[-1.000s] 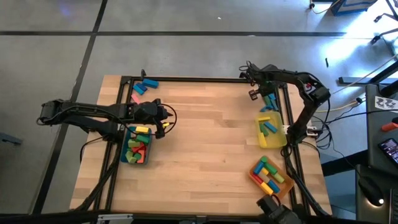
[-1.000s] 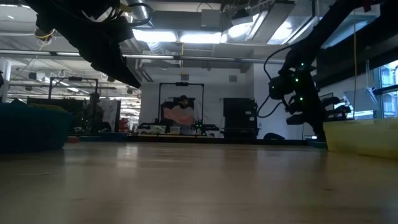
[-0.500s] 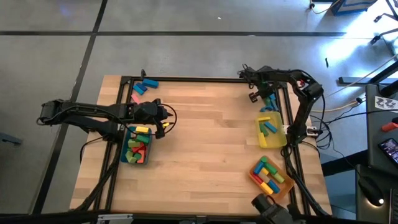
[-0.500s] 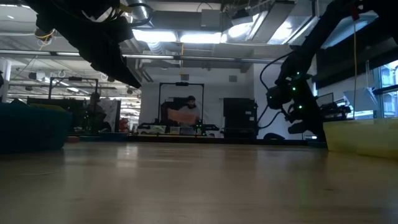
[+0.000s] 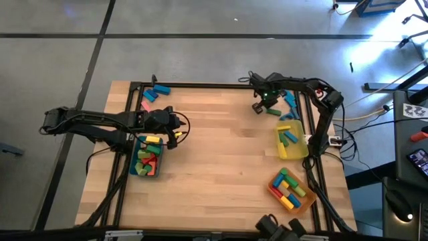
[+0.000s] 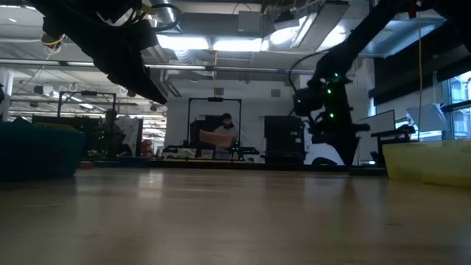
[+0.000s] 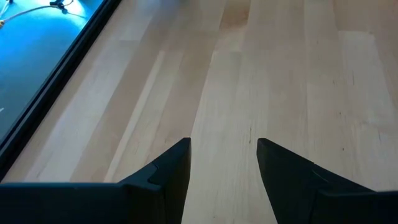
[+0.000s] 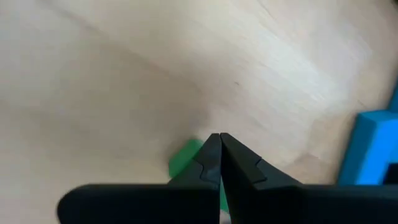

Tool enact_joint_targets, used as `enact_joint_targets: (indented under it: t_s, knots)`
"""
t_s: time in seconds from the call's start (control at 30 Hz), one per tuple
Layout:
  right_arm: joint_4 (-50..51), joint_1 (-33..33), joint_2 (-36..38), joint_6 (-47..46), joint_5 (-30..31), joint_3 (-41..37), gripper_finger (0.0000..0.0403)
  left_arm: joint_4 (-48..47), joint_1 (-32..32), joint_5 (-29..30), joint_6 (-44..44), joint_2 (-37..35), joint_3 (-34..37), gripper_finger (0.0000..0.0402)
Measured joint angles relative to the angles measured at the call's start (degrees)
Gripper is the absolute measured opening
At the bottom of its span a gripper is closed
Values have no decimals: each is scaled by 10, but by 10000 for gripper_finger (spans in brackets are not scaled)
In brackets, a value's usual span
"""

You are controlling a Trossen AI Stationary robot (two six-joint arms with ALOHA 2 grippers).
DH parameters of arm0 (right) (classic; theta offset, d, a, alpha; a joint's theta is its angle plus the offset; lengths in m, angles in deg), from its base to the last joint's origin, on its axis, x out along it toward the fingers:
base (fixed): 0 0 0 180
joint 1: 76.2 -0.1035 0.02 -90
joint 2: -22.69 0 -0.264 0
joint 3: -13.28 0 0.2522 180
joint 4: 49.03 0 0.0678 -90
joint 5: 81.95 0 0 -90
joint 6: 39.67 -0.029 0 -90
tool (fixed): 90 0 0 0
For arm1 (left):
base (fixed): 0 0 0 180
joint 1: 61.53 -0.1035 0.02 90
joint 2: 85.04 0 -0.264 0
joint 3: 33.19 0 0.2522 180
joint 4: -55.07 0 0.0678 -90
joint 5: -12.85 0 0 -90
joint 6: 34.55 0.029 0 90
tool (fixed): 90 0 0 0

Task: Sort blocks by size
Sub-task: Put the green rectangular block into the yellow bin

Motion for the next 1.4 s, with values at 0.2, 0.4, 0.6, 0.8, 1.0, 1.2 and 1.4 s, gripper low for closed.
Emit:
enact_joint_targets:
  t_s: [0.2, 0.4, 0.6, 0.8, 1.0, 1.2, 1.4]
  knots:
    - [94, -37, 0, 48, 15, 57, 8, 0, 0, 0, 0, 0, 0, 169]
    - [129, -60, 0, 62, 32, 55, 11, -1, 0, 0, -1, 0, 0, 169]
    - [131, -62, 0, 104, 26, 18, 88, -3, 0, 0, -3, 0, 0, 169]
    - [88, -62, 1, 162, 94, -13, 181, -3, 0, 0, -3, 0, 0, 169]
    - [59, -61, 1, 180, 67, -24, 216, -3, 0, 0, -2, 0, 0, 169]
    - [41, -60, 1, 196, 59, -36, 211, -3, 0, 0, -1, 0, 0, 169]
    - [29, -49, 1, 205, 16, -41, 196, -4, 0, 0, -1, 0, 0, 169]
